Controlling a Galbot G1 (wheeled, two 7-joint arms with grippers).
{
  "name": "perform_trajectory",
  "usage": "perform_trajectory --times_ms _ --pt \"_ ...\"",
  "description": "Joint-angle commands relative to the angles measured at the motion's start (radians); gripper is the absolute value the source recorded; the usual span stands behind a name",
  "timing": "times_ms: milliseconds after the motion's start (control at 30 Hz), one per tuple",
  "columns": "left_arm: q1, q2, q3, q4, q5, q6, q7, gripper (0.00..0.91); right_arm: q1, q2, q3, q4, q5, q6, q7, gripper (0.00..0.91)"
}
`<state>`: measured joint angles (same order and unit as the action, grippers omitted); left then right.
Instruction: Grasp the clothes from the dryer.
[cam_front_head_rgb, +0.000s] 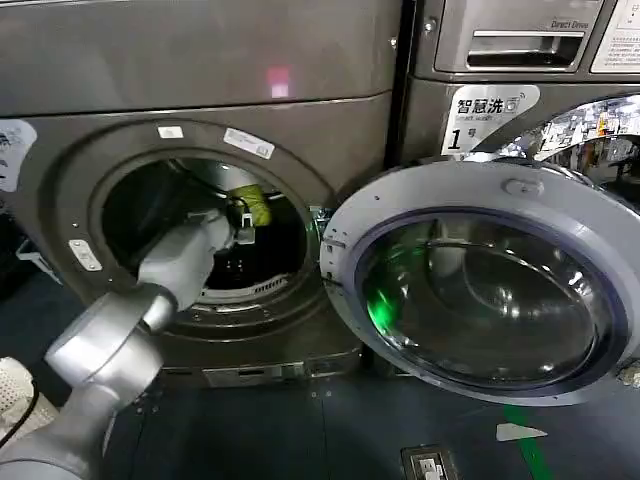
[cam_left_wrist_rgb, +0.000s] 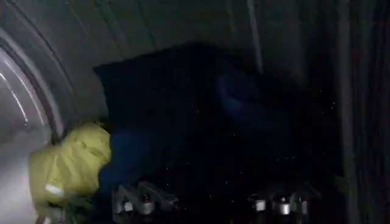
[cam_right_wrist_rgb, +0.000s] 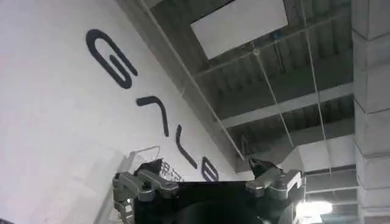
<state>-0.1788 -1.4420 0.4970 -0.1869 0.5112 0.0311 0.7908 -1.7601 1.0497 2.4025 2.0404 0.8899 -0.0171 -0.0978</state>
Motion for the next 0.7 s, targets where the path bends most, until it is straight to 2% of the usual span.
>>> perform_trajectory --times_ms 33,567,600,633,667,700 --pt "0.01 -0.011 0.027 0.034 -0.019 0.027 -0.029 0.907 0.001 -0.001 -0.002 -0.002 0.0 0.003 -0.001 0.907" --pt "0.047 -0.024 0.057 0.056 -0.07 0.062 -0.06 0.907 0.014 0.008 -0.028 0.01 -0.003 0.011 -0.003 0.907" --pt "0.047 -0.025 0.051 0.051 -0.075 0.075 -0.074 0.796 0.014 0.009 -0.029 0.01 -0.004 0.011 -0.004 0.907" --pt "0.044 -0.026 0.044 0.048 -0.075 0.074 -0.079 0.421 0.016 0.011 -0.032 0.011 -0.005 0.012 -0.004 0.907" --pt "0.041 -0.026 0.039 0.044 -0.077 0.082 -0.086 0.137 0.016 0.013 -0.033 0.012 -0.006 0.013 -0.004 0.907" --pt "0.038 -0.026 0.036 0.041 -0.076 0.081 -0.085 0.114 0.016 0.014 -0.035 0.013 -0.007 0.013 -0.004 0.907"
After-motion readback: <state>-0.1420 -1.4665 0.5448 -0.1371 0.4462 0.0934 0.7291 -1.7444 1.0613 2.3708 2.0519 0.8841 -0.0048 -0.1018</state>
